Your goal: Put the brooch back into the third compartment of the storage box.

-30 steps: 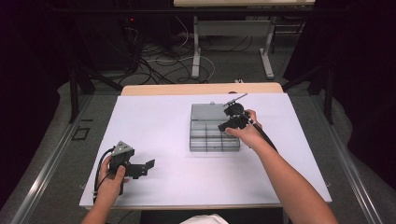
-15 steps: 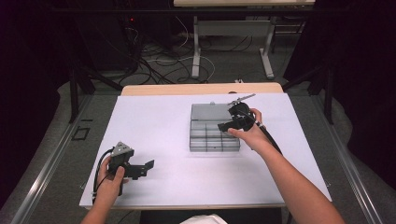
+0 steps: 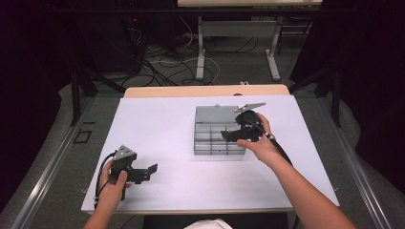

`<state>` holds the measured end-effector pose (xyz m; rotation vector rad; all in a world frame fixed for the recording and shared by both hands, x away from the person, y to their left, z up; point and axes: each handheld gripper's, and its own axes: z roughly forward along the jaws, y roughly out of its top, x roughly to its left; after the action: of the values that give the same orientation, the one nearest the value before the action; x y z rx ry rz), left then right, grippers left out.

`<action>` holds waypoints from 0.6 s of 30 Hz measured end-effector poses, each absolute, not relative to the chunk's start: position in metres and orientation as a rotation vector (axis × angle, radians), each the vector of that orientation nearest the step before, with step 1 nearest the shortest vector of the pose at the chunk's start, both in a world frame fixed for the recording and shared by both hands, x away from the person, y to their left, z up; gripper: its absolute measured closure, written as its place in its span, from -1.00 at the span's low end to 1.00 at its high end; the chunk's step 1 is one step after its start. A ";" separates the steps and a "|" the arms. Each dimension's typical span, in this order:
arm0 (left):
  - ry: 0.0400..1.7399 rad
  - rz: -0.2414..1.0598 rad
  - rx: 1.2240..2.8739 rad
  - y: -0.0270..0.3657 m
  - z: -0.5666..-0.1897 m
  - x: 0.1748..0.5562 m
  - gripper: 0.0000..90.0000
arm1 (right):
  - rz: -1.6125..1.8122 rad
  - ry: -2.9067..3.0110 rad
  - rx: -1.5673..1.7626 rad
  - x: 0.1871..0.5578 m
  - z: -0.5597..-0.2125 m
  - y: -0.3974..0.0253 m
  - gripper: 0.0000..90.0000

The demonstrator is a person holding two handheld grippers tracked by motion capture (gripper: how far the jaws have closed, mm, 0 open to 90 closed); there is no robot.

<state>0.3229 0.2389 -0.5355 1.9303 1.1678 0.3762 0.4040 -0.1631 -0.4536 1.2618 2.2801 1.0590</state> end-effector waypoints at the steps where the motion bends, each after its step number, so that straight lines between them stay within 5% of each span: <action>1: 1.167 0.375 1.930 0.239 -0.536 0.323 -0.98 | 1.057 2.276 1.258 0.402 -0.454 -0.165 -0.71; 18: 1.167 0.379 1.926 0.238 -0.535 0.322 -0.98 | 1.112 2.205 1.290 0.356 -0.475 -0.200 -1.00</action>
<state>0.3222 0.2379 -0.5352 1.9260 1.1666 0.3791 0.3562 -0.2003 -0.4751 1.2902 2.2048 1.1118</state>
